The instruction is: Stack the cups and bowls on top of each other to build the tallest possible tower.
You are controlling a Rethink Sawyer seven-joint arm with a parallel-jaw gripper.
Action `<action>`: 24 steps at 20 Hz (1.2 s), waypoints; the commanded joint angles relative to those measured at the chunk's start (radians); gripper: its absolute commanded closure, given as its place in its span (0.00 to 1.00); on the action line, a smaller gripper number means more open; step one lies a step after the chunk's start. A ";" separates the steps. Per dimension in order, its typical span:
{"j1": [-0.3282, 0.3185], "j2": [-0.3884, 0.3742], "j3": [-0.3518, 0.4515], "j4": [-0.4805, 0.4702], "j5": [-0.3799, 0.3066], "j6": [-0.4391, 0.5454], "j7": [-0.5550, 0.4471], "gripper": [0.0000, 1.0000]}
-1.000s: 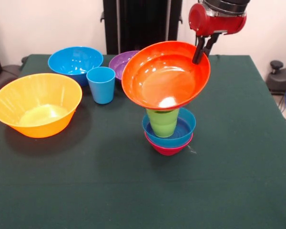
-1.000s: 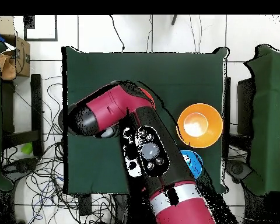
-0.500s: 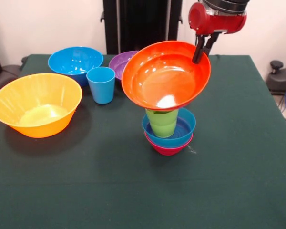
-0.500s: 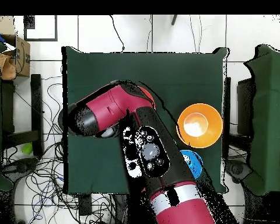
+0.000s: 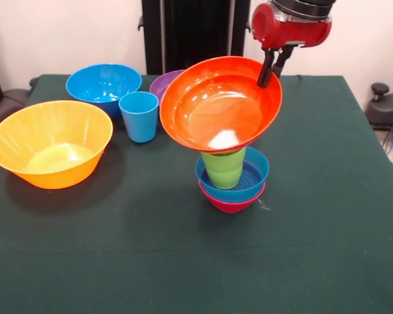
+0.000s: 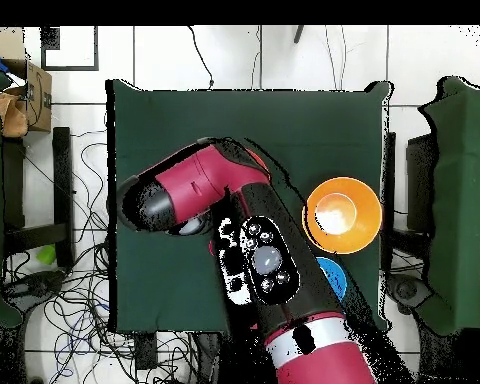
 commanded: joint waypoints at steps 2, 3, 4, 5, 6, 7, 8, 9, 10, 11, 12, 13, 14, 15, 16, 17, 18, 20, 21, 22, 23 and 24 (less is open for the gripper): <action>-0.011 0.081 -0.028 -0.030 -0.100 -0.031 -0.103 1.00; -0.013 0.082 -0.028 -0.030 -0.102 -0.033 -0.107 1.00; -0.013 0.086 -0.028 -0.033 -0.104 -0.034 -0.108 1.00; -0.013 0.089 -0.029 -0.035 -0.107 -0.037 -0.108 1.00; -0.011 0.094 -0.029 -0.041 -0.108 -0.038 -0.106 1.00; -0.007 0.102 -0.031 -0.048 -0.112 -0.041 -0.099 1.00; -0.003 0.109 -0.032 -0.058 -0.114 -0.038 -0.095 1.00; 0.003 0.119 -0.033 -0.069 -0.116 -0.038 -0.085 1.00; 0.007 0.127 -0.033 -0.079 -0.119 -0.037 -0.080 1.00; 0.012 0.137 -0.034 -0.089 -0.125 -0.037 -0.072 1.00; 0.013 0.142 -0.034 -0.095 -0.130 -0.037 -0.070 1.00; 0.013 0.150 -0.034 -0.102 -0.136 -0.039 -0.069 1.00; 0.011 0.151 -0.035 -0.100 -0.139 -0.043 -0.069 1.00; 0.009 0.154 -0.035 -0.101 -0.142 -0.048 -0.070 1.00; 0.009 0.154 -0.035 -0.100 -0.144 -0.049 -0.071 1.00; 0.009 0.154 -0.035 -0.099 -0.144 -0.049 -0.071 1.00; 0.008 0.149 -0.035 -0.091 -0.144 -0.052 -0.069 1.00; 0.007 0.155 -0.035 -0.094 -0.148 -0.057 -0.067 1.00; 0.008 0.159 -0.035 -0.097 -0.151 -0.060 -0.064 1.00; 0.009 0.161 -0.035 -0.097 -0.151 -0.062 -0.061 1.00; 0.013 0.161 -0.036 -0.095 -0.149 -0.063 -0.054 1.00; 0.016 0.161 -0.037 -0.094 -0.147 -0.064 -0.046 1.00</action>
